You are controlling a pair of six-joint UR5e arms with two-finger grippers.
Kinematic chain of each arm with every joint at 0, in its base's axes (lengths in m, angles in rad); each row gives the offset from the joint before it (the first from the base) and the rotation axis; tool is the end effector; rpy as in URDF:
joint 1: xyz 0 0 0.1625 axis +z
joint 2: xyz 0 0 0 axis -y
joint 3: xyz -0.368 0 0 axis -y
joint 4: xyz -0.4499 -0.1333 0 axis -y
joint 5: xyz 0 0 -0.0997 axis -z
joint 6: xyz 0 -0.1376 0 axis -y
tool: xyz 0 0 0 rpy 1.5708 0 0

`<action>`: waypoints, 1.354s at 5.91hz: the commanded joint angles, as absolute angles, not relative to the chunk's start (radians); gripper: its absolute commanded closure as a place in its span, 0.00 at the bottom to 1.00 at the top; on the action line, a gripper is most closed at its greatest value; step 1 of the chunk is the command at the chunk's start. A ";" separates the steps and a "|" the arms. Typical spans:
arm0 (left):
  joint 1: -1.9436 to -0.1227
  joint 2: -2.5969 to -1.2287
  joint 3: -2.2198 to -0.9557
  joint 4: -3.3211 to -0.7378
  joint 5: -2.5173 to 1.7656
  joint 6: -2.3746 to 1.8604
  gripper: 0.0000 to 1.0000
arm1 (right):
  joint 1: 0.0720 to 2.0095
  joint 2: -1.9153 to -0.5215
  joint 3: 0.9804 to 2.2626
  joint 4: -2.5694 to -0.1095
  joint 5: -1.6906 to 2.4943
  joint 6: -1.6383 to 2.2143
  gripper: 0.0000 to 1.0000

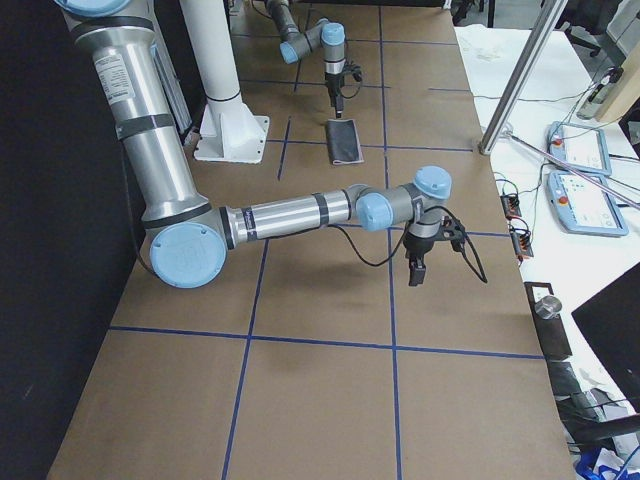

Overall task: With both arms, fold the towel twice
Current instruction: 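Lower the left gripper to the folded strip's end nearest it while the right arm withdraws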

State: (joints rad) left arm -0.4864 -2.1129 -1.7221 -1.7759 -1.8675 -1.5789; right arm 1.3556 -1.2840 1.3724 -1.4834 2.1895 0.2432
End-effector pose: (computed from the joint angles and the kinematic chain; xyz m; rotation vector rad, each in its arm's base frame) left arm 0.5761 -0.4099 0.1941 -0.0575 0.9356 -0.3247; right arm -0.0908 -0.6660 0.5687 0.0255 -0.6395 -0.0273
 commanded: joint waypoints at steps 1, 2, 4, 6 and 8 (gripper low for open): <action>-0.486 -2.120 -1.710 -1.778 -1.867 -1.658 0.00 | 1.481 -1.323 1.293 -1.483 2.235 0.071 0.00; -0.486 -2.120 -1.703 -1.779 -1.867 -1.667 0.00 | 1.523 -1.325 1.295 -1.494 2.267 0.030 0.00; -0.486 -2.121 -1.669 -1.782 -1.867 -1.669 0.00 | 1.596 -1.374 1.345 -1.494 2.313 0.029 0.00; -0.486 -2.129 -1.648 -1.790 -1.868 -1.697 0.00 | 1.598 -1.411 1.457 -1.595 2.310 0.029 0.00; -0.485 -2.135 -1.646 -1.790 -1.870 -1.689 0.03 | 1.598 -1.413 1.462 -1.606 2.304 0.028 0.00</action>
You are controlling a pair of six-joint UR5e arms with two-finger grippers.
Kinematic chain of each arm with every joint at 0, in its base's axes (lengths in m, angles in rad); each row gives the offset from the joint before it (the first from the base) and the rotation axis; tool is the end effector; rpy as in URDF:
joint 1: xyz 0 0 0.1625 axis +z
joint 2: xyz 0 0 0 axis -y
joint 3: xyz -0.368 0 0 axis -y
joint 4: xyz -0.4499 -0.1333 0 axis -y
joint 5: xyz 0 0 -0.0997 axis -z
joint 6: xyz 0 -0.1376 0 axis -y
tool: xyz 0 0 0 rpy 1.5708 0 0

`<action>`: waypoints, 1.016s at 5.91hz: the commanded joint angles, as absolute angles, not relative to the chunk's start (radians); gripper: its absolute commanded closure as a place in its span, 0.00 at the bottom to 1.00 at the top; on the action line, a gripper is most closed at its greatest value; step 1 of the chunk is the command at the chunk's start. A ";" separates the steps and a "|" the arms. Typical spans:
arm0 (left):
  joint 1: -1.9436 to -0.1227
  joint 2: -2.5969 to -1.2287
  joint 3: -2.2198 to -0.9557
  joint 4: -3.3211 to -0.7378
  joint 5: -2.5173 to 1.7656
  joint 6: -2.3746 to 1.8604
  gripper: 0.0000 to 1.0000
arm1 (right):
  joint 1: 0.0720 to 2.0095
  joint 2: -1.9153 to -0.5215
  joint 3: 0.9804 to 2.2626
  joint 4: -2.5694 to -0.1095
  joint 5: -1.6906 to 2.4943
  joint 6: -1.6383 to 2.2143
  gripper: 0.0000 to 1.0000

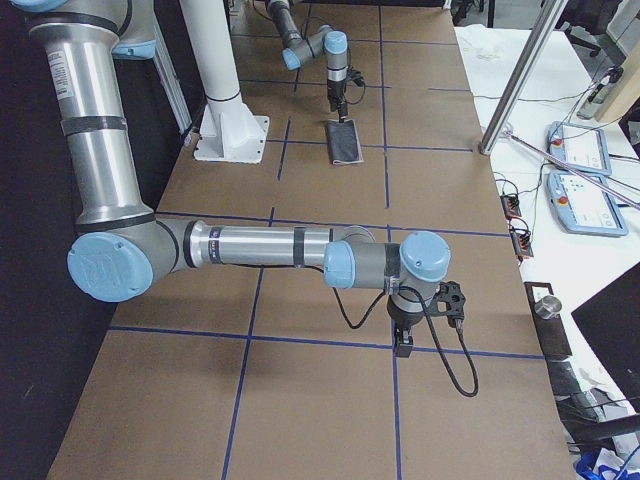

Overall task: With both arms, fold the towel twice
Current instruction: 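Grasp the end of the grey folded strip with the left gripper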

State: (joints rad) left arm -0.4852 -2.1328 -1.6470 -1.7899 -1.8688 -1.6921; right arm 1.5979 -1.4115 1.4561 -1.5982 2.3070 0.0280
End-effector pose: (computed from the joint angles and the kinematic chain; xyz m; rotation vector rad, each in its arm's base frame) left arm 0.5955 -0.4190 0.2166 -0.1219 0.8944 -0.4375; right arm 0.0574 -0.6079 0.6060 0.0161 -0.7363 0.0463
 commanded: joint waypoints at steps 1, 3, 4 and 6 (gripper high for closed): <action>-0.470 -2.134 -1.644 -1.790 -1.871 -1.684 0.07 | 1.597 -1.413 1.460 -1.606 2.301 0.028 0.00; -0.443 -2.135 -1.646 -1.793 -1.871 -1.686 0.08 | 1.597 -1.410 1.460 -1.606 2.299 0.028 0.00; -0.442 -2.135 -1.646 -1.793 -1.871 -1.686 0.13 | 1.597 -1.410 1.460 -1.606 2.299 0.028 0.00; -0.442 -2.135 -1.646 -1.792 -1.871 -1.686 0.39 | 1.597 -1.411 1.460 -1.606 2.299 0.029 0.00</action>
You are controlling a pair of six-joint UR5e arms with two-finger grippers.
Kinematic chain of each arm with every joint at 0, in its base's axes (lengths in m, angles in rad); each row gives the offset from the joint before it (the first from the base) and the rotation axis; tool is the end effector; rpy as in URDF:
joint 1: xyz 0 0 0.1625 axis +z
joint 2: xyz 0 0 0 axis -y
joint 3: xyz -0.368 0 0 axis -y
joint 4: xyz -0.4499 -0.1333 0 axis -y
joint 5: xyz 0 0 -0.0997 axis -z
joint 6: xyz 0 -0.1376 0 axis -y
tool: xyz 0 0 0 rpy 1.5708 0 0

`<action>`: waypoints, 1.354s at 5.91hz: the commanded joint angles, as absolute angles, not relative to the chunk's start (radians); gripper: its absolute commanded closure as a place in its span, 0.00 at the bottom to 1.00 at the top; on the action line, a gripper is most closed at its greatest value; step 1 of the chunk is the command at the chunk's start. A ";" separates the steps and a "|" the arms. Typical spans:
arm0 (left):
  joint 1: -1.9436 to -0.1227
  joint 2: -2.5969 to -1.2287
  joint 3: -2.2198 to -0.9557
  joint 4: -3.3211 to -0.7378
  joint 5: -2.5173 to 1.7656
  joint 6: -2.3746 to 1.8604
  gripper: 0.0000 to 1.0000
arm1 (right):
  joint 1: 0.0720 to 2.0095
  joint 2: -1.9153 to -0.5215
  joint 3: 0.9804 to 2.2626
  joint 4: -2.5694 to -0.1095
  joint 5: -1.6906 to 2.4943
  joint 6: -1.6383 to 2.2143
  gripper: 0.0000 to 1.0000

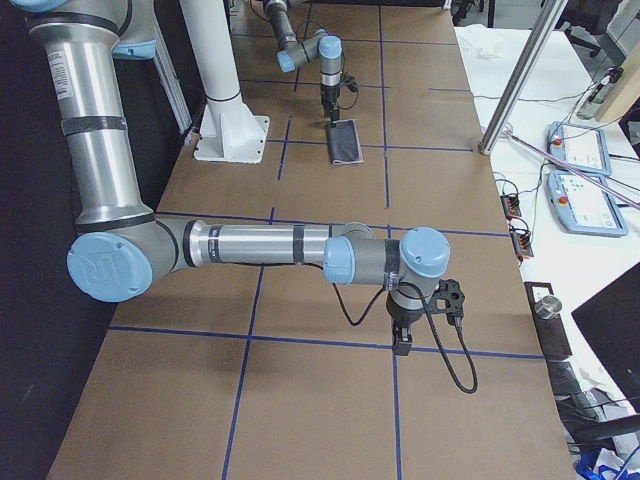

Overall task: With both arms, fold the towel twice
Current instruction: 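Grasp the end of the grey folded strip with the left gripper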

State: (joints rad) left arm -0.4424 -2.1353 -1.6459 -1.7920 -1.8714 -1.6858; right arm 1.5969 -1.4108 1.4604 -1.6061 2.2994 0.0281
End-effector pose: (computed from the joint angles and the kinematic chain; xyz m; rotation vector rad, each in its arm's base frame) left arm 0.6133 -0.3930 0.2149 -0.1396 0.8941 -0.3898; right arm 0.0576 -0.6078 0.6047 0.0129 -0.7287 0.0466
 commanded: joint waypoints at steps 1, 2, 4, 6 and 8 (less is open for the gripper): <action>-0.442 -2.135 -1.646 -1.792 -1.871 -1.686 0.47 | 1.597 -1.410 1.460 -1.606 2.299 0.029 0.00; -0.442 -2.137 -1.646 -1.792 -1.871 -1.690 0.60 | 1.597 -1.408 1.460 -1.606 2.298 0.029 0.00; -0.442 -2.138 -1.646 -1.793 -1.871 -1.689 0.88 | 1.597 -1.408 1.460 -1.606 2.298 0.028 0.00; -0.440 -2.143 -1.652 -1.784 -1.871 -1.680 1.00 | 1.597 -1.410 1.460 -1.606 2.298 0.028 0.00; -0.443 -2.161 -1.667 -1.737 -1.862 -1.579 1.00 | 1.597 -1.410 1.460 -1.606 2.298 0.028 0.00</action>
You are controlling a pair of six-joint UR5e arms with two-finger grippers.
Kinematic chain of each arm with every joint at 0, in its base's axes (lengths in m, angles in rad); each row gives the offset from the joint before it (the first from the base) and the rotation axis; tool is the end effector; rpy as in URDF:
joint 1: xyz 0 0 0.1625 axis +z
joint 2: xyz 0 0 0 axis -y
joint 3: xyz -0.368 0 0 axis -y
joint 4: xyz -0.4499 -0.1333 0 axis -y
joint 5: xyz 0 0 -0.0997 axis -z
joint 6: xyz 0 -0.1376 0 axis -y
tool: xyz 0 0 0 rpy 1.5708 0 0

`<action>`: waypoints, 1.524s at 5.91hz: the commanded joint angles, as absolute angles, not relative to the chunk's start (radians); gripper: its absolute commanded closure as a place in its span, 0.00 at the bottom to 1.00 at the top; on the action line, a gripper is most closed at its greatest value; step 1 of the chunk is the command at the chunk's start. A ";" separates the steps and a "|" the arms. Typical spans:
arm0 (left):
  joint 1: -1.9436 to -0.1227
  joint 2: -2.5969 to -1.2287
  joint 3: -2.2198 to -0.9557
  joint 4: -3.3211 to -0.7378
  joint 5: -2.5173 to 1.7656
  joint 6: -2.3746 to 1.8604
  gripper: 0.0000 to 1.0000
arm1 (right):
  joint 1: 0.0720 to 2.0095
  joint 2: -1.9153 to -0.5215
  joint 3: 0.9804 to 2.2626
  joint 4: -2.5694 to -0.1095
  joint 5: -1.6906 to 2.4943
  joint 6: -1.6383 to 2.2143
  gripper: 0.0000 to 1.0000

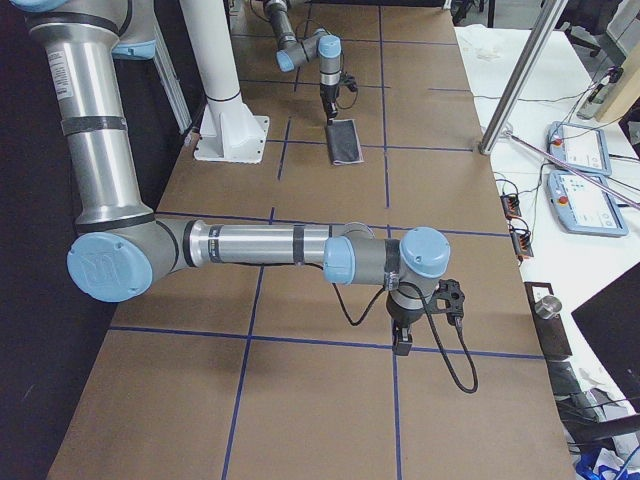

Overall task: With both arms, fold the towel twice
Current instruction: 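Grasp the end of the grey folded strip with the left gripper, then lift the strip end with the left gripper and fold it over the other half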

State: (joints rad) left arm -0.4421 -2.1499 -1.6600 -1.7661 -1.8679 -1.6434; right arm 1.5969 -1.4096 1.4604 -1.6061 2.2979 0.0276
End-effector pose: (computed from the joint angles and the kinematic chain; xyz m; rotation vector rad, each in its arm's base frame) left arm 0.6104 -0.3918 0.2014 -0.1167 0.8980 -0.3511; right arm 0.0577 -0.6084 0.6041 0.0143 -0.7272 0.0457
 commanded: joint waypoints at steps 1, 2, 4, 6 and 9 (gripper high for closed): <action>-0.443 -2.205 -1.670 -1.656 -1.841 -1.493 1.00 | 1.597 -1.410 1.460 -1.606 2.298 0.028 0.00; -0.443 -2.259 -1.671 -1.573 -1.789 -1.400 1.00 | 1.597 -1.411 1.460 -1.606 2.298 0.028 0.00; -0.402 -2.348 -1.616 -1.511 -1.656 -1.193 1.00 | 1.597 -1.413 1.460 -1.606 2.298 0.028 0.00; -0.370 -2.477 -1.455 -1.509 -1.576 -1.027 1.00 | 1.597 -1.416 1.460 -1.606 2.298 0.028 0.00; -0.322 -2.610 -1.312 -1.525 -1.466 -0.722 1.00 | 1.597 -1.419 1.459 -1.606 2.298 0.028 0.00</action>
State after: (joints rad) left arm -0.3280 -2.5621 -1.3570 -1.5209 -1.4775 -0.7951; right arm 1.5969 -1.4175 1.4593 -1.6060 2.2979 0.0276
